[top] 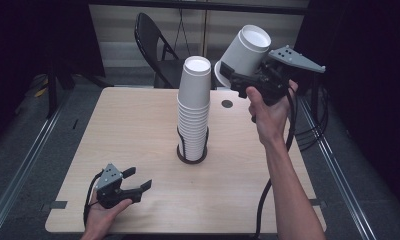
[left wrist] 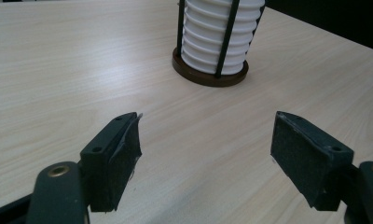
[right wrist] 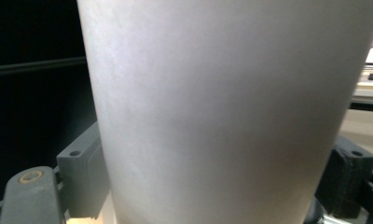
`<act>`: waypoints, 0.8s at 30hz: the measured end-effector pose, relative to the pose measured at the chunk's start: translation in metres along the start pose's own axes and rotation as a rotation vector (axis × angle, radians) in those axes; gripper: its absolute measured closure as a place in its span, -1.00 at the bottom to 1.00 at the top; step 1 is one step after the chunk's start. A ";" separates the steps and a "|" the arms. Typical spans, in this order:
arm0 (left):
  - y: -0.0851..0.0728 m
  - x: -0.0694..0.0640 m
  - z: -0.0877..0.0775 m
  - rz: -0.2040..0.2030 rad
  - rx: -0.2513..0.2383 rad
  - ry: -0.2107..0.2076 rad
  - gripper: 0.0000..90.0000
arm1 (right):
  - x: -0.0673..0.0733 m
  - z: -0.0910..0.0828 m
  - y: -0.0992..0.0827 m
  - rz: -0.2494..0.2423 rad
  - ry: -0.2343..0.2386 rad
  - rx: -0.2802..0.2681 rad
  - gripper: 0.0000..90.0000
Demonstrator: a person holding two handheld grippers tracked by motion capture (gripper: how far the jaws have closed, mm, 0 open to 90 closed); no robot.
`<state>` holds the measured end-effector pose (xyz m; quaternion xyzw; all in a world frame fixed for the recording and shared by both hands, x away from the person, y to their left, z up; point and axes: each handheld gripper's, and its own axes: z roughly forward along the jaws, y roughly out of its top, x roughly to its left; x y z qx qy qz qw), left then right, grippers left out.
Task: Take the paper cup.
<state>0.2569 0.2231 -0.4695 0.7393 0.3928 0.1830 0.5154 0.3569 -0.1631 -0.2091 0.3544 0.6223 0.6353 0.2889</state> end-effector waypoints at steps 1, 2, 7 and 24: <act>0.001 0.000 0.000 0.001 0.001 -0.001 -0.47 | -0.001 -0.002 -0.002 0.002 -0.004 0.003 -0.68; 0.002 -0.001 0.000 0.006 0.001 0.003 -0.47 | -0.002 -0.003 -0.004 0.008 -0.007 0.006 -0.68; 0.007 -0.006 0.001 0.032 0.002 -0.026 -0.48 | -0.007 -0.008 -0.018 0.009 -0.019 0.037 -0.68; 0.042 -0.017 0.015 0.085 -0.033 -0.044 -0.47 | -0.012 -0.032 -0.072 0.068 -0.011 0.117 -0.68</act>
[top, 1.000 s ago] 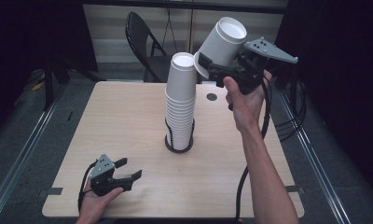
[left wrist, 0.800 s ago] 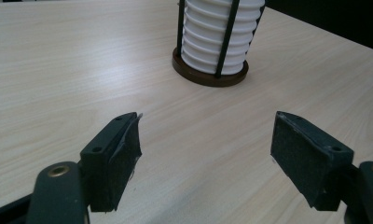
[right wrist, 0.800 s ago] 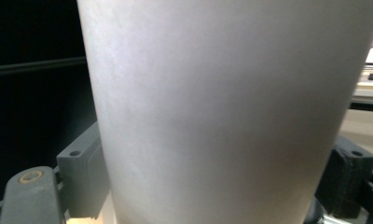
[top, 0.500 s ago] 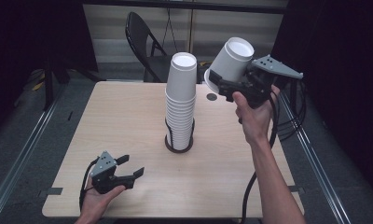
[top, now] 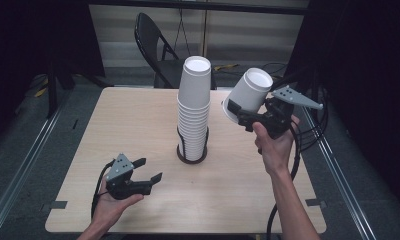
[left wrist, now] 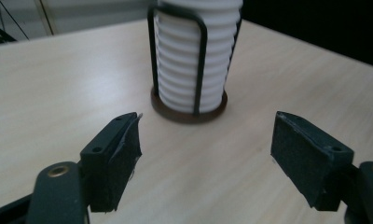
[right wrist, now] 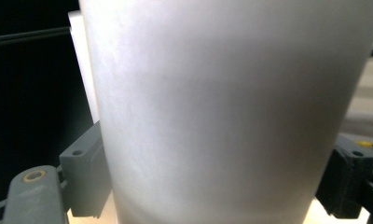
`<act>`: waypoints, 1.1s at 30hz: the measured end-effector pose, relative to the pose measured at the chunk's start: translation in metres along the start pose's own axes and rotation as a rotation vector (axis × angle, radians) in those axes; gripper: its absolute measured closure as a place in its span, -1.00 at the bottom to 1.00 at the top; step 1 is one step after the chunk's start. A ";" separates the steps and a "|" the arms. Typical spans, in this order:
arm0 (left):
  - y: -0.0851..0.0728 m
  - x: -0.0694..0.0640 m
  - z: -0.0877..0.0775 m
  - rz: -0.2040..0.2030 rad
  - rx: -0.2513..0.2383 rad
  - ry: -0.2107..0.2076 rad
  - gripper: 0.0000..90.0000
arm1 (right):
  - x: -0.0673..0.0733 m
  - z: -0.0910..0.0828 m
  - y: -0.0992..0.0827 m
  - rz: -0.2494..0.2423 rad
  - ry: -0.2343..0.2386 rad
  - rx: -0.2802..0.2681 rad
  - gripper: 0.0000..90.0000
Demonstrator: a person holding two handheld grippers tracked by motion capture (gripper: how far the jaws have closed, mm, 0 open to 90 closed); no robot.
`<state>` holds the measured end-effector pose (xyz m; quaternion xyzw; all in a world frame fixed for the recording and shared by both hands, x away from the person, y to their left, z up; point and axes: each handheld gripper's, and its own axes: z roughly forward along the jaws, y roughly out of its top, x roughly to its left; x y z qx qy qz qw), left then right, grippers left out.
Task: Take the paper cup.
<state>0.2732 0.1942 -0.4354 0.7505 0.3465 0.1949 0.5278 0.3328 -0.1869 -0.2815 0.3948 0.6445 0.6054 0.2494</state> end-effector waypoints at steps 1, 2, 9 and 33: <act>0.003 0.000 0.001 0.003 -0.008 -0.004 -0.47 | 0.000 0.000 -0.004 0.006 -0.003 0.009 -0.68; 0.005 -0.001 0.003 0.010 -0.012 -0.001 -0.46 | -0.001 0.001 -0.008 0.011 -0.001 0.013 -0.68; 0.012 -0.011 0.017 0.023 -0.021 -0.024 -0.40 | 0.002 0.002 -0.034 0.026 0.004 0.046 -0.68; 0.005 -0.028 0.032 0.001 -0.051 -0.099 -0.23 | 0.019 0.004 -0.104 0.122 0.052 0.122 -0.68</act>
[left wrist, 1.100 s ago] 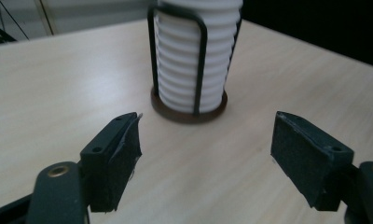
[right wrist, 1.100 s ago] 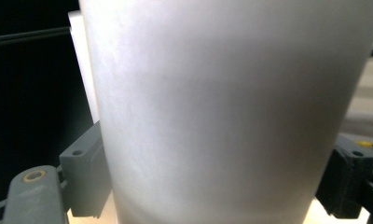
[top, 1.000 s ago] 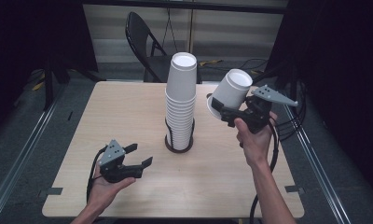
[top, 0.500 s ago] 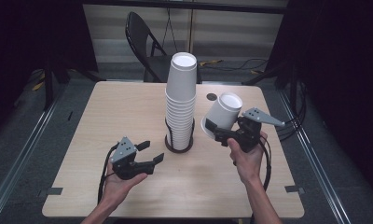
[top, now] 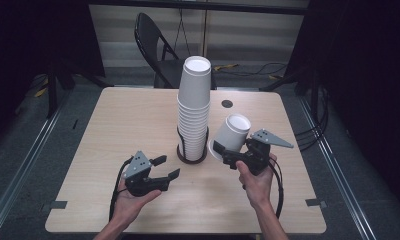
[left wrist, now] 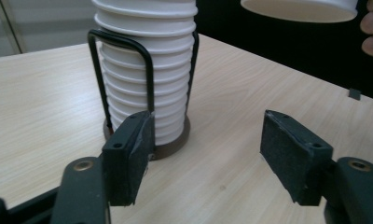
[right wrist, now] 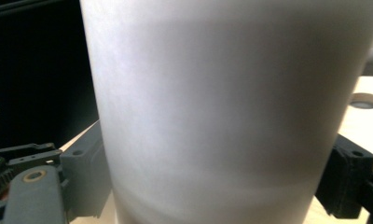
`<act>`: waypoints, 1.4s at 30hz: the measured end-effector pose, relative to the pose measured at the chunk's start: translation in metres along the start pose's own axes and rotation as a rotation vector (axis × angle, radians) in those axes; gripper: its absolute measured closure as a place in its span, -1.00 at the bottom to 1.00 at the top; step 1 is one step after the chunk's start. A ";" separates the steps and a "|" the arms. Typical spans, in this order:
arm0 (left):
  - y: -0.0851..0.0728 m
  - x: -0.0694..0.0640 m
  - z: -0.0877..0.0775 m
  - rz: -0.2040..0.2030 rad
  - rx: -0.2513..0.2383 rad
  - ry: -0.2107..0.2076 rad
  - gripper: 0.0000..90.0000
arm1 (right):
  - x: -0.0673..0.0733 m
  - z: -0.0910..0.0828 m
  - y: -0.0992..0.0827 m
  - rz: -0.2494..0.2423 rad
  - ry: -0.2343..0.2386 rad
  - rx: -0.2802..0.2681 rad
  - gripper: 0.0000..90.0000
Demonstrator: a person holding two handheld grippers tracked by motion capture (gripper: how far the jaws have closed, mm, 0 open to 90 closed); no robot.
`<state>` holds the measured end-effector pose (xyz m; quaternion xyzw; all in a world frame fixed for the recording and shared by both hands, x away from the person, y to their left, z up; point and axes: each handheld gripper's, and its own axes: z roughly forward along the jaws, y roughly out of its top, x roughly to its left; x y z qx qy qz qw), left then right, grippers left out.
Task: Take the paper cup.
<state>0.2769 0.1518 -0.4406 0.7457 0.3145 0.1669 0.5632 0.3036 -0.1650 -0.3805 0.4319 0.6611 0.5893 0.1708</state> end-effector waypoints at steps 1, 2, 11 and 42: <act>0.000 -0.001 0.001 -0.004 -0.004 -0.008 -0.20 | 0.002 0.000 -0.002 0.001 0.003 0.004 -0.68; 0.000 -0.002 0.001 -0.001 -0.002 -0.015 -0.18 | 0.003 0.001 -0.004 0.005 0.007 0.003 -0.68; -0.002 -0.005 0.004 0.023 -0.029 -0.048 -0.02 | 0.017 0.008 -0.014 0.078 0.054 -0.007 -0.68; 0.001 -0.024 0.027 0.100 -0.115 -0.054 0.25 | 0.026 0.011 -0.064 0.442 0.223 -0.096 -0.67</act>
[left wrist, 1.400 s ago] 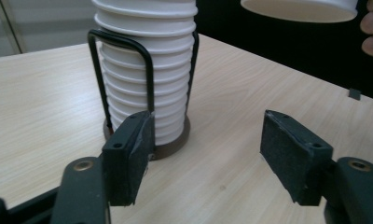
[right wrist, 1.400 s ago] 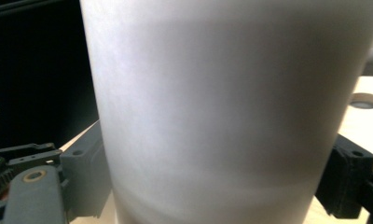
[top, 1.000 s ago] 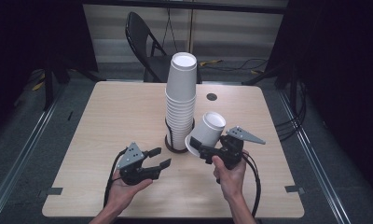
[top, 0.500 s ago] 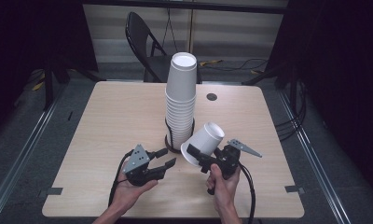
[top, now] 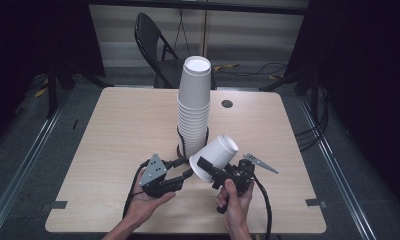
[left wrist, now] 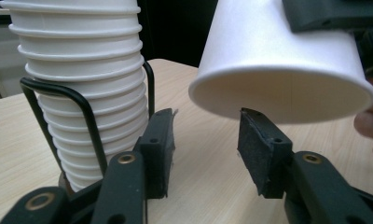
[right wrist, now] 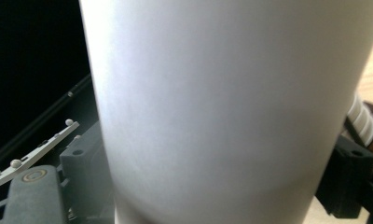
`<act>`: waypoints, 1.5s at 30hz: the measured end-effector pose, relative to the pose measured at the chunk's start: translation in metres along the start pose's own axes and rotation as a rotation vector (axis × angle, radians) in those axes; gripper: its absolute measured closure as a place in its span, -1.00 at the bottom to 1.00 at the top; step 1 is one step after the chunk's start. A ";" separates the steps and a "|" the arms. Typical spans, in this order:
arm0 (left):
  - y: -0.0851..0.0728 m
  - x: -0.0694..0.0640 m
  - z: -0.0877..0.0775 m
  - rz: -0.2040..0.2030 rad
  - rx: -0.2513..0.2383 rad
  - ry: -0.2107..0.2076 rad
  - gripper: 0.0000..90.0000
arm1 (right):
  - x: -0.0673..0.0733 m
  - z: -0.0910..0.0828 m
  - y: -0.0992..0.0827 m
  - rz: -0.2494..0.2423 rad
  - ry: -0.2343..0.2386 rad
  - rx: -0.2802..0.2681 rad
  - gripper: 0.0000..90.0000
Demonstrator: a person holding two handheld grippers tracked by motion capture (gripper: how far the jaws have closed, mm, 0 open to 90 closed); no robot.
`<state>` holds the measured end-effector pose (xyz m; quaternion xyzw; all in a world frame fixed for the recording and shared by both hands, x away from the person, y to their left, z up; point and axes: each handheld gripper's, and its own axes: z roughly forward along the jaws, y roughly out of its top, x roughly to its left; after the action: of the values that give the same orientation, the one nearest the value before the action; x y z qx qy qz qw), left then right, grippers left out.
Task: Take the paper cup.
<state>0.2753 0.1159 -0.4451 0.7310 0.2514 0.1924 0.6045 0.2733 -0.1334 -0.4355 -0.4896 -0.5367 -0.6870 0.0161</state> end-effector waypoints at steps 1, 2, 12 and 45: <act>0.000 0.000 0.000 0.003 -0.005 -0.004 0.25 | 0.000 0.000 -0.002 0.009 0.004 -0.003 -0.67; 0.000 0.000 0.001 0.002 -0.006 -0.007 0.25 | 0.000 0.000 -0.003 0.017 0.004 -0.002 -0.67; -0.001 0.000 0.003 0.017 -0.026 -0.013 0.35 | -0.001 0.002 -0.014 0.098 0.028 -0.004 -0.68; -0.007 -0.003 0.004 0.048 -0.086 0.005 0.80 | 0.006 0.015 -0.032 0.171 0.116 0.099 -0.74</act>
<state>0.2745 0.1118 -0.4526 0.7098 0.2266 0.2192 0.6300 0.2623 -0.1055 -0.4554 -0.4914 -0.5244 -0.6832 0.1298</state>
